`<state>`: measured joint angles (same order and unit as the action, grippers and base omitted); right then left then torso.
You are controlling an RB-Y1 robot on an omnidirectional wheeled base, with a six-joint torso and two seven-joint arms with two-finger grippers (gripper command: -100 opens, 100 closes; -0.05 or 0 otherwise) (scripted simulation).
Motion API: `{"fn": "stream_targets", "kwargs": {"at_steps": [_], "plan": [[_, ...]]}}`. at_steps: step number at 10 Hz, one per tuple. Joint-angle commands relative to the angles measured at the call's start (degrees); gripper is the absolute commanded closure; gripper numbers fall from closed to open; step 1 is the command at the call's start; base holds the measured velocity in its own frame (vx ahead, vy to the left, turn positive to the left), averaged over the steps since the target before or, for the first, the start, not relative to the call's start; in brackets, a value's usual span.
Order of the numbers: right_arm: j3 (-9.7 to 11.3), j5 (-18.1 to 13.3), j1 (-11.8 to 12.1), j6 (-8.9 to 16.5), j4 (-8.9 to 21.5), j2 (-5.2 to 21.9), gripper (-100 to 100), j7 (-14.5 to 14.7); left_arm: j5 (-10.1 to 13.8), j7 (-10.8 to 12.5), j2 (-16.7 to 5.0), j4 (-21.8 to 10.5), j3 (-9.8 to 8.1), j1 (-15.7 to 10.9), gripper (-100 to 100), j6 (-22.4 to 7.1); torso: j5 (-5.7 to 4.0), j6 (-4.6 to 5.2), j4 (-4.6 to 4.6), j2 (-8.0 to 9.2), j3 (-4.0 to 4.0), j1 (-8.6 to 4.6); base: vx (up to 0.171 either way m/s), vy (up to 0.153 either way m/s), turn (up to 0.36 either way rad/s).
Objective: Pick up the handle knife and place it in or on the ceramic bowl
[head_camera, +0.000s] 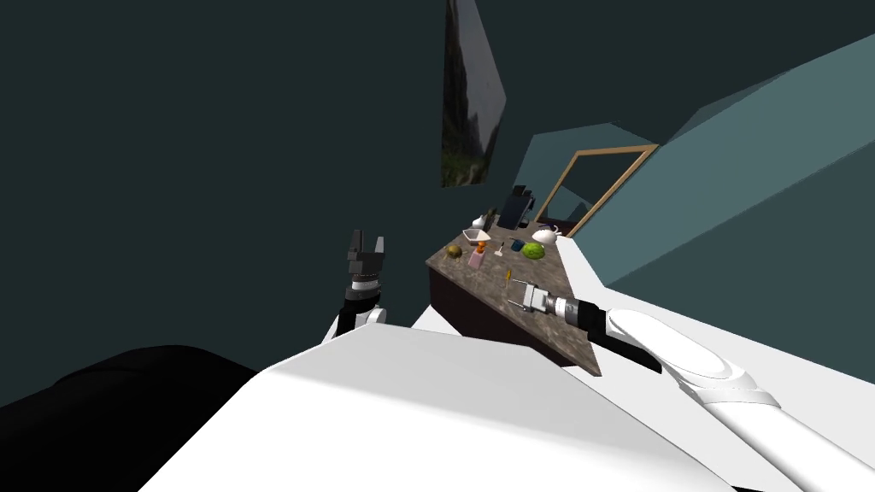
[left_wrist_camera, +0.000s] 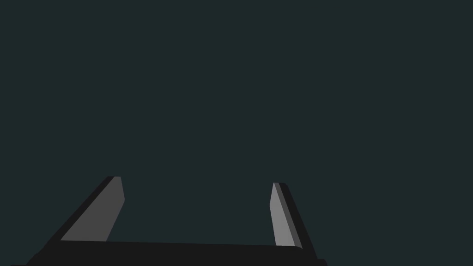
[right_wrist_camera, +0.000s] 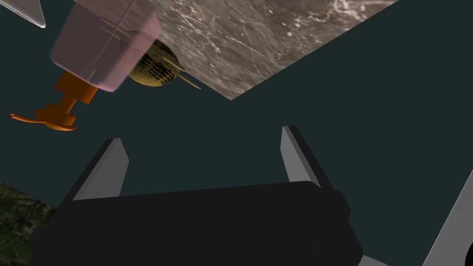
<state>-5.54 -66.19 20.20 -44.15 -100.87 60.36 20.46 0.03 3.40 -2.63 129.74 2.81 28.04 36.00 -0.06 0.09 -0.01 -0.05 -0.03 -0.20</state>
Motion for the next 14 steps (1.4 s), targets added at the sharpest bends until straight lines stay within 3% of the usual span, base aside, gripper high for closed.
{"fn": "stream_targets", "kwargs": {"at_steps": [1, 4, 6, 7, 11, 12, 14], "plan": [[0.9, -2.9, -1.2, -0.4, 1.1, 1.8, -100, 1.4, 0.0, 0.0, 0.0, 0.0, 0.00, 0.0, 0, 0.0, 0.00, 0.00, 0.00, 0.00, 0.00, 0.00, 0.006, -0.005, 0.153], [1.7, -6.4, -2.1, -0.7, 2.1, 3.2, -100, 2.9, 0.0, 0.0, 0.0, 0.0, 0.00, 0.0, 0, 0.0, -0.01, -0.05, 0.00, 0.02, 0.01, -0.09, -0.031, -0.052, 0.207], [3.4, -10.6, -3.8, -1.2, 4.2, 5.9, -100, 5.8, 0.0, 0.0, 0.0, 0.0, 0.00, 0.0, 0, 0.0, -0.01, -0.03, 0.02, 0.06, 0.04, -0.06, -0.038, -0.049, 0.276], [3.4, -11.8, -3.8, -1.2, 4.2, 5.9, -100, 5.8, 0.0, 0.0, 0.0, 0.0, 0.00, 0.0, 0, 0.0, -0.01, -0.07, 0.01, 0.07, 0.04, -0.08, -0.041, -0.043, 0.181], [6.2, -19.1, -5.7, -1.7, 7.4, 9.5, -100, 10.3, 0.0, 0.0, 0.0, 0.0, 0.00, 0.0, 0, 0.0, -0.02, 0.02, 0.02, 0.08, 0.05, -0.06, -0.038, -0.042, 0.257], [6.2, -19.4, -5.7, -1.7, 7.4, 9.5, -100, 10.3, 0.0, 0.0, 0.0, 0.0, 0.00, 0.0, 0, 0.0, -0.01, -0.02, 0.01, 0.03, 0.02, -0.05, -0.026, -0.037, 0.110], [8.1, -23.5, -6.6, -1.9, 9.5, 11.5, -100, 13.1, 0.0, 0.0, 0.0, 0.0, 0.00, 0.0, 0, 0.0, -0.01, -0.02, 0.00, -0.01, 0.00, 0.00, -0.031, -0.036, 0.299]]}}
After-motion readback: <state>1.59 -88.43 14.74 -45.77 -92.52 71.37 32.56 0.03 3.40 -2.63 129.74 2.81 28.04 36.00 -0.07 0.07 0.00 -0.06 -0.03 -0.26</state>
